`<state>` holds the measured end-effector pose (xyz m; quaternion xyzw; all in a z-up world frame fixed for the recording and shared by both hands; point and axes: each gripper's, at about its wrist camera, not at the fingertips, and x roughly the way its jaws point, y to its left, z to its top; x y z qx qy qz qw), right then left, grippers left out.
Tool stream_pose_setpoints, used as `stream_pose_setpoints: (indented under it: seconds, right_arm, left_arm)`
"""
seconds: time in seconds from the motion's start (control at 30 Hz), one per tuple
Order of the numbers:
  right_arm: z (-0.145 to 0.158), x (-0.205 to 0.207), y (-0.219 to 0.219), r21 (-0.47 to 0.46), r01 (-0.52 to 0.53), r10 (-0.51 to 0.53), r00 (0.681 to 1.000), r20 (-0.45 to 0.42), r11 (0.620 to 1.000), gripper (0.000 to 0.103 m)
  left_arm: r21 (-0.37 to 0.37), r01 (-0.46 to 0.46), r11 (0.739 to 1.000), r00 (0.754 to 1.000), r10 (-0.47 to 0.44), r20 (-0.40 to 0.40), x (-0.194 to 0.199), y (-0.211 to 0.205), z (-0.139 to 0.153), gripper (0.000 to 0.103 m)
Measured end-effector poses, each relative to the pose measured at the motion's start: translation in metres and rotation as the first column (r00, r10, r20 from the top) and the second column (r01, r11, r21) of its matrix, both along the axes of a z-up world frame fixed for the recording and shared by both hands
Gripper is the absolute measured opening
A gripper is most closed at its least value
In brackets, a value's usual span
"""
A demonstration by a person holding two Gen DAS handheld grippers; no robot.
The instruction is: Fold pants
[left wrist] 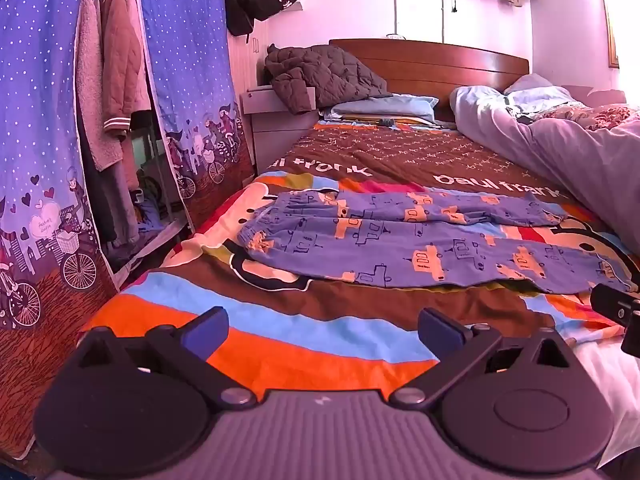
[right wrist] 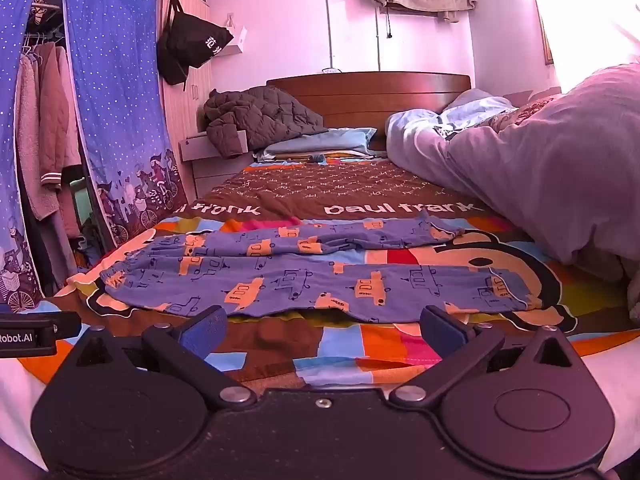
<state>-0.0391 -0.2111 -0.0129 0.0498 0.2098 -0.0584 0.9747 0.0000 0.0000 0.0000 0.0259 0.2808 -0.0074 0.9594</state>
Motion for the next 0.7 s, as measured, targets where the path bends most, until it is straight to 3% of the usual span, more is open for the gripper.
stream_pose_setpoints:
  seconds: [0.7]
  right_arm:
    - [-0.0009,0.0008,-0.0005,0.003,0.000,0.000,1.000,-0.010,1.000,0.102]
  left_arm:
    - [0.011,-0.002,1.000,1.000,0.002,0.007,0.0001,0.0002,-0.0002,0.103]
